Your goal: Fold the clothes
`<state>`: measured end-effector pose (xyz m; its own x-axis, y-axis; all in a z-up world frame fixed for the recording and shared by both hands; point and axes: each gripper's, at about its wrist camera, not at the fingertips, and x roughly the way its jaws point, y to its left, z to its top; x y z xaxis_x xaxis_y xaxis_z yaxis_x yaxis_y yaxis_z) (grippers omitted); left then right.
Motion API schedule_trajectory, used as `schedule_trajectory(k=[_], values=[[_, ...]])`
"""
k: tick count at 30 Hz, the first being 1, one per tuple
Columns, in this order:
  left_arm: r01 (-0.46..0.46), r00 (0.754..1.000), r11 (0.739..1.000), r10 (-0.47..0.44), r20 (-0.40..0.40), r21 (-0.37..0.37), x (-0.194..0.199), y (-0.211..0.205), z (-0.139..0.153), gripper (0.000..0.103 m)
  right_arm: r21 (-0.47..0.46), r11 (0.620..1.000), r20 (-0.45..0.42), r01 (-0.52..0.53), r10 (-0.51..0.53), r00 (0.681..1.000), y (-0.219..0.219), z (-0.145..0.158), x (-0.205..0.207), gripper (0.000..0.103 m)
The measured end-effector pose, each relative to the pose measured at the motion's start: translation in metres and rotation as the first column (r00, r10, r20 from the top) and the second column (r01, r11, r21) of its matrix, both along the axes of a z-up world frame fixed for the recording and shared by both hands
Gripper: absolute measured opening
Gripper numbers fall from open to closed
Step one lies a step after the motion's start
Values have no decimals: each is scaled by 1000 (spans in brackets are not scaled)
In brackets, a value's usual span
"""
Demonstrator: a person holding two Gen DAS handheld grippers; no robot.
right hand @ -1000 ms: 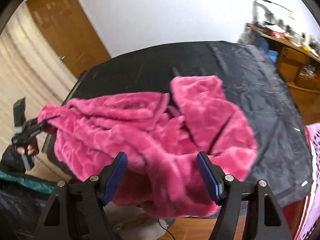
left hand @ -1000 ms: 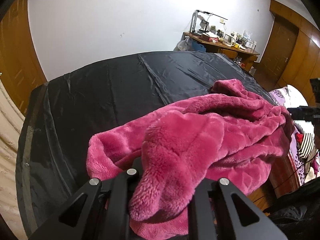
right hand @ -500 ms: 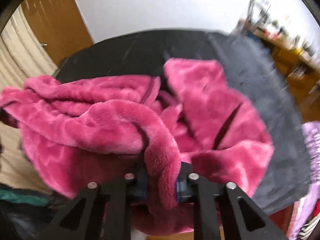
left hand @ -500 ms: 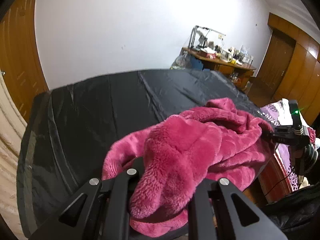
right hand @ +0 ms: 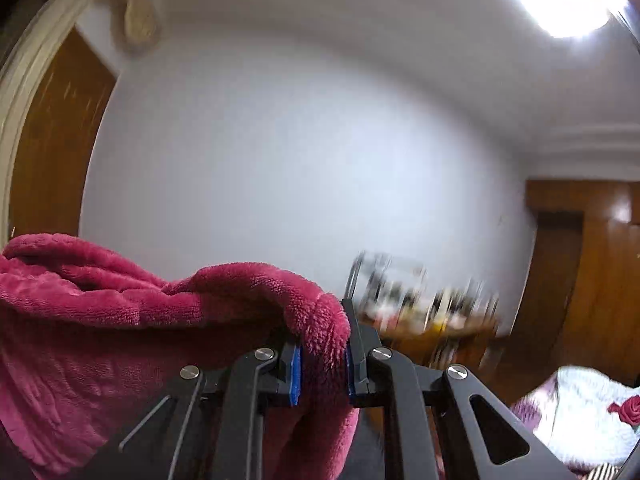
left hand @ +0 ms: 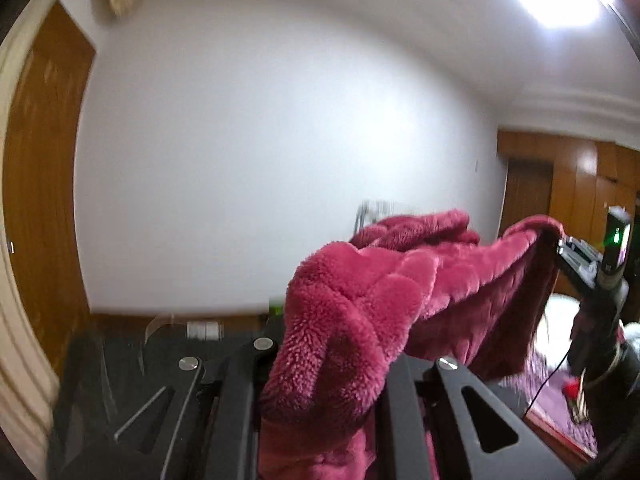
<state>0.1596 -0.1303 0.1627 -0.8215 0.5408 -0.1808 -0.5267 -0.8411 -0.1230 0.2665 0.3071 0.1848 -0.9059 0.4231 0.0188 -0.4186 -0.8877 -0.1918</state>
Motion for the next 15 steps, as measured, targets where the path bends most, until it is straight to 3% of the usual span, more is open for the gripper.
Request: schedule_trajectory(k=[4, 7, 8, 11, 15], values=[[-12, 980, 996, 29, -196, 88, 38, -14, 59, 16, 53, 999, -204, 5, 6, 979, -11, 55, 23, 16], [-9, 940, 988, 61, -336, 154, 66, -24, 104, 16, 103, 994, -385, 36, 6, 923, -26, 87, 59, 16], [-10, 929, 988, 67, -365, 156, 77, -25, 106, 16, 114, 992, -434, 53, 2, 901, -30, 94, 70, 16], [54, 926, 981, 19, -376, 185, 95, -30, 104, 16, 139, 987, -533, 82, 4, 846, -41, 115, 93, 16], [159, 944, 966, -88, -317, 204, 99, -28, 88, 16, 172, 980, -591, 95, 25, 807, -50, 140, 100, 16]])
